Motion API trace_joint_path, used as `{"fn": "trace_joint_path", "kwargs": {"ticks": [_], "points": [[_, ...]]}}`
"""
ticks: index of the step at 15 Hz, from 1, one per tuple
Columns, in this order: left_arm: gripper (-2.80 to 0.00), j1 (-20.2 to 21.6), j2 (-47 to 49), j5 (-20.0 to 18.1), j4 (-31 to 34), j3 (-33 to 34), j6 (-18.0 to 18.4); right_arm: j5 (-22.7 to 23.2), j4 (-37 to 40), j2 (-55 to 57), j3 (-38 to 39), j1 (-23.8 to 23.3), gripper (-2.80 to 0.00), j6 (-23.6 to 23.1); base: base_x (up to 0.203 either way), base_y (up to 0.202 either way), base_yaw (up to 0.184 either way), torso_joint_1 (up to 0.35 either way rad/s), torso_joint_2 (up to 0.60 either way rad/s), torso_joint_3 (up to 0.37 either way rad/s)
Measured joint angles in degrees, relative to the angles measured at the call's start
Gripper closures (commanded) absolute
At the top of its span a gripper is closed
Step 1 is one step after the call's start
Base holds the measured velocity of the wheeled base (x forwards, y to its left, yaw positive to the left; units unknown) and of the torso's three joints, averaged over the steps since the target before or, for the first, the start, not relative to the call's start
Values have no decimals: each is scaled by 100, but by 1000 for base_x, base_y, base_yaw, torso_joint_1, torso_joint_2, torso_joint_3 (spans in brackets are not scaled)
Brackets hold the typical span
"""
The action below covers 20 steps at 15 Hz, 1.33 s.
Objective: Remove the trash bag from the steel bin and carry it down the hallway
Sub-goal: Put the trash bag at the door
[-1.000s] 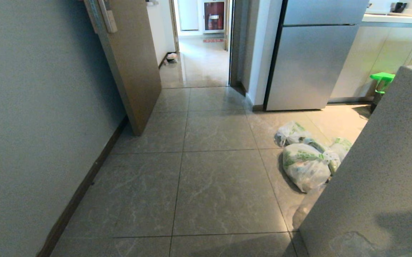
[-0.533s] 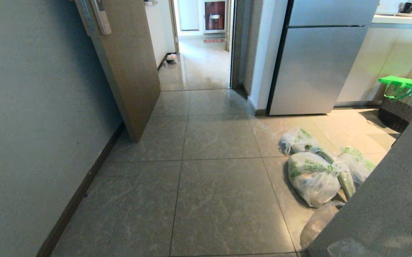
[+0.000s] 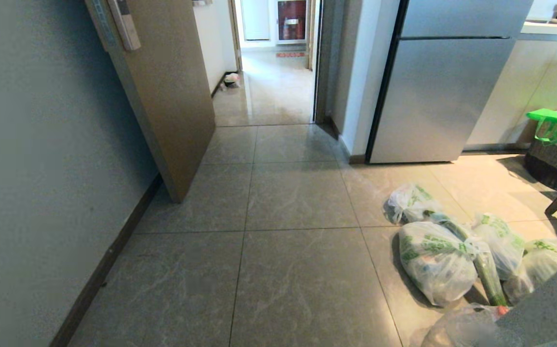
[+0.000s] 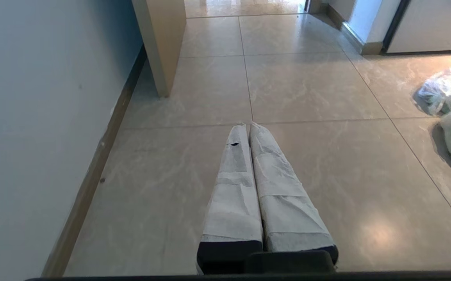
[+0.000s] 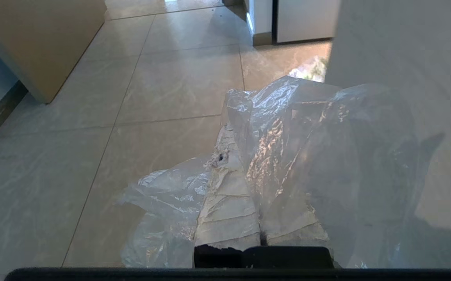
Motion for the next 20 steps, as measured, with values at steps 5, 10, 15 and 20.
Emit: {"fn": "trace_joint_path", "kwargs": {"ticks": [5,10,15,20], "points": [[0,0,0,-2,-2,-2,1,0,5,0,0,0,0,0,193,0,2,-1,1,4],[0,0,0,-2,0,0,12,0,2,0,0,0,0,0,193,0,1,2,2,2],[0,0,0,0,-2,0,15,1,5,0,0,0,0,-1,193,0,0,1,3,0],[0,0,0,-2,-2,0,8,0,5,0,0,0,0,0,192,0,1,4,-1,2]]}}
